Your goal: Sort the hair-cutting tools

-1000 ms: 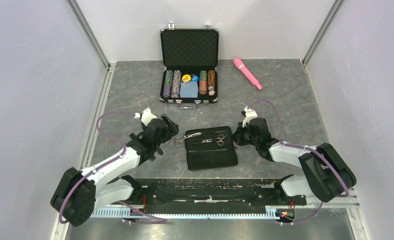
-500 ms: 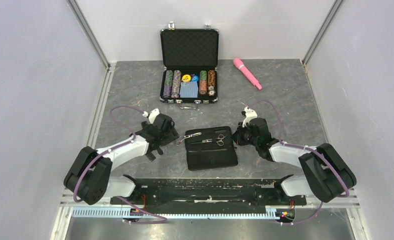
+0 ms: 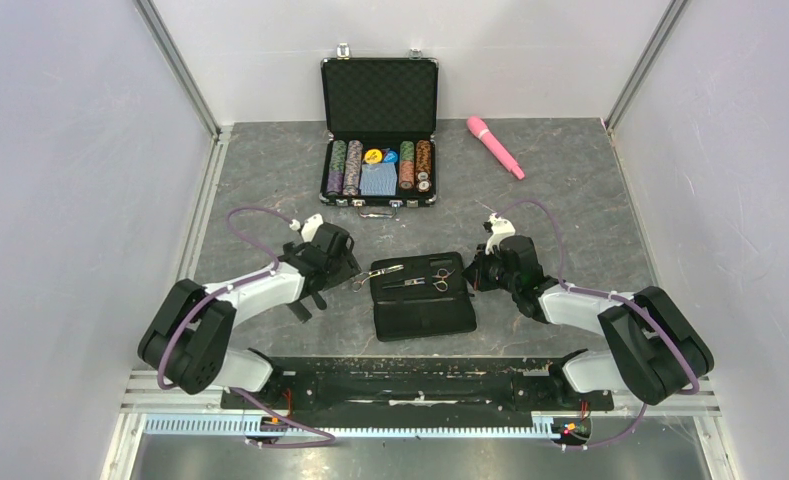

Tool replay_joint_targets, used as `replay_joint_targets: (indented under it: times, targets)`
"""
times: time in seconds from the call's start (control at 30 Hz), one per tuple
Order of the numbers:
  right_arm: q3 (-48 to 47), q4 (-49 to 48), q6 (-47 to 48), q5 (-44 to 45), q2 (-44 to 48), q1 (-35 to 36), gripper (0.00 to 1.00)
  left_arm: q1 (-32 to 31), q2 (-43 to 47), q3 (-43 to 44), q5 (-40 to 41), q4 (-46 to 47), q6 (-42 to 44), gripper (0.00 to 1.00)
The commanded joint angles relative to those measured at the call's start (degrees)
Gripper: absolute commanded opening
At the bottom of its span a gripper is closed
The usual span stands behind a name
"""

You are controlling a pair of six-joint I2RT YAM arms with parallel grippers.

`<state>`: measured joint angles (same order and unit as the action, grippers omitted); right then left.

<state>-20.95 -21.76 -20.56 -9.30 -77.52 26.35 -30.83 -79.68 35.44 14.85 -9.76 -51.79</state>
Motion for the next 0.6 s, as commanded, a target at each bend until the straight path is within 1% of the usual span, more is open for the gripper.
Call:
replay_joint_targets:
  times: [0.0, 0.1, 0.27, 0.4, 0.47, 0.57]
  targets:
    - [-0.08, -3.38, 0.04, -1.62, 0.34, 0.04, 0.0, 0.24, -0.52, 1.65, -0.31, 1.63, 2.55, 0.59]
    - [-0.12, -3.47, 0.0, -1.67, 0.21, 0.01, 0.0, 0.24, -0.75, 1.74, -1.2, 1.8, 2.83, 0.5]
    - [-0.07, -3.47, -0.1, -1.75, 0.28, 0.02, 0.0, 0.23, -0.51, 1.71, -2.92, 3.4, 3.01, 0.4]
    - [-0.15, -3.46, -0.15, -1.76, 0.34, 0.03, 0.0, 0.15, -0.38, 2.06, -4.25, 4.33, 2.5, 0.38]
    - [-0.16, -3.56, -0.16, -1.84, 0.27, 0.05, 0.0, 0.15, -0.48, 2.01, -5.1, 5.22, 2.24, 0.35]
    - [-0.14, -3.63, -0.27, -2.04, 0.26, 0.02, 0.0, 0.07, -0.91, 2.44, -6.24, 5.79, 2.04, 0.33]
